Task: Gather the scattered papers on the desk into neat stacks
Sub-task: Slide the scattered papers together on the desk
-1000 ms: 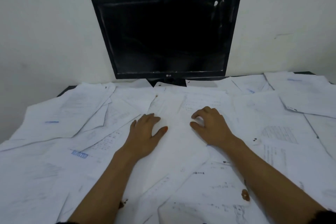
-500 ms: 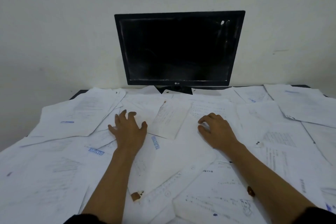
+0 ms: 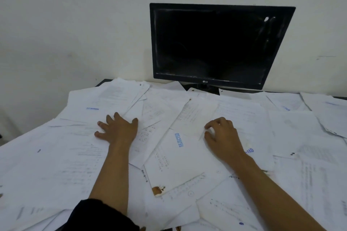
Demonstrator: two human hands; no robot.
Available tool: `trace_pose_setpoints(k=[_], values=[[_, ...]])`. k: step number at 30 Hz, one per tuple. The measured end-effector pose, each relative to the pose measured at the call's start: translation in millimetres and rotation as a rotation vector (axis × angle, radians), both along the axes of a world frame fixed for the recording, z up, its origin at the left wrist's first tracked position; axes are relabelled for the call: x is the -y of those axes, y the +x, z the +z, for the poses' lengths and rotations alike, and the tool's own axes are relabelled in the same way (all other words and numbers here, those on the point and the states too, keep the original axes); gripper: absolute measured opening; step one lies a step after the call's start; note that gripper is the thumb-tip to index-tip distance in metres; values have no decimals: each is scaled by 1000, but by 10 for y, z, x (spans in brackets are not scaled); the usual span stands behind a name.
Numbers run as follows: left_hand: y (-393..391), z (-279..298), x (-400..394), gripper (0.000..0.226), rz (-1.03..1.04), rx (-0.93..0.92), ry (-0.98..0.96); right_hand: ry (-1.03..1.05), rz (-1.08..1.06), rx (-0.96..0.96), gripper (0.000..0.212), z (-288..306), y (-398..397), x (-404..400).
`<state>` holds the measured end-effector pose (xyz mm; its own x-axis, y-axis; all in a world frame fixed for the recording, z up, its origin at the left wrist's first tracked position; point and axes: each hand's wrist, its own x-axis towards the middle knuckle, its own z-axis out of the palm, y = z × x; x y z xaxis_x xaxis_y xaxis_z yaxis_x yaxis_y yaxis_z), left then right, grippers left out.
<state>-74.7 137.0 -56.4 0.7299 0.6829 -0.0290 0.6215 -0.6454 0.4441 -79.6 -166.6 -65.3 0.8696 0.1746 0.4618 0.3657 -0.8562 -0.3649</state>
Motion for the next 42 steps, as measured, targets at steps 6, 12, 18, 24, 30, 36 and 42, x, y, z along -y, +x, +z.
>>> trace_pose_setpoints(k=[6, 12, 18, 24, 30, 36, 42], values=[[17, 41, 25, 106, -13, -43, 86, 142, 45, 1, 14, -72, 26, 112], [52, 62, 16, 51, 14, 58, 162, 150, 87, 9, 9, -52, 71, 74], [44, 97, 84, 54, -111, -73, 302, 146, 102, 17, 7, -46, 69, 90], [76, 109, 244, 37, -225, 243, 124, 151, 118, 2, 7, -30, 75, 86], [49, 78, 166, 75, -164, -5, 99, 158, 126, 8, 6, -28, 67, 74], [-18, 106, 445, 65, -308, 13, 286, 148, 126, 11, 7, -16, 93, 64], [-36, 127, 450, 56, -316, 306, 51, 132, 137, 25, 8, -5, 103, 56]])
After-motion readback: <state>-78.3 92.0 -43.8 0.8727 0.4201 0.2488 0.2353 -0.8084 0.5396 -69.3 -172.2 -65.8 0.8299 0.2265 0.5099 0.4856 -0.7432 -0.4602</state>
